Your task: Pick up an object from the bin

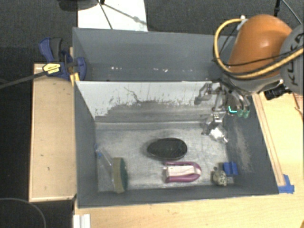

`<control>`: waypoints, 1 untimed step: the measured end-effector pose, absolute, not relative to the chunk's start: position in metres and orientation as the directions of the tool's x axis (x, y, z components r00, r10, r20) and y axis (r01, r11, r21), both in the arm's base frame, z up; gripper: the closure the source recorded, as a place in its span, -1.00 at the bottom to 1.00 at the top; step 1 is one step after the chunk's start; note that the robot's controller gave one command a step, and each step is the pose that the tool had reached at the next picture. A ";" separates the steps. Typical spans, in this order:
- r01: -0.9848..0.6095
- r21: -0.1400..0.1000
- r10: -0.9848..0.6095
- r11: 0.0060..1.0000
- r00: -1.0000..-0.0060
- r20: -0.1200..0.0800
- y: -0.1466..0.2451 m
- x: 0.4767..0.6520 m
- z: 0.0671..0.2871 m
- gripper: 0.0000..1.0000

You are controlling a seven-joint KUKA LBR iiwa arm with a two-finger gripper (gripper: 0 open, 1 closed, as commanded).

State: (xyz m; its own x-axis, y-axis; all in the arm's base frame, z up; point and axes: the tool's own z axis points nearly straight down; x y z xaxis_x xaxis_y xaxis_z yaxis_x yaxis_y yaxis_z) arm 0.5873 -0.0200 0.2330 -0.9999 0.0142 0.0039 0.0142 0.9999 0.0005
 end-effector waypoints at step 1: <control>-0.139 -0.001 -0.139 0.990 -0.990 -0.013 0.051 0.571 0.086 -1.00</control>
Offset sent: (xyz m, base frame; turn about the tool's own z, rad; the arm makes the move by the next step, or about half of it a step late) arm -0.0215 0.0771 -0.1630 -0.1750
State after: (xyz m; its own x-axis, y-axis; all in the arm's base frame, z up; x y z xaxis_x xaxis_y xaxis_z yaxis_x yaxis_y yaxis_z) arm 0.5714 0.0509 0.0863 -0.9902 -0.1390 -0.0125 -0.1390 0.9903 -0.0015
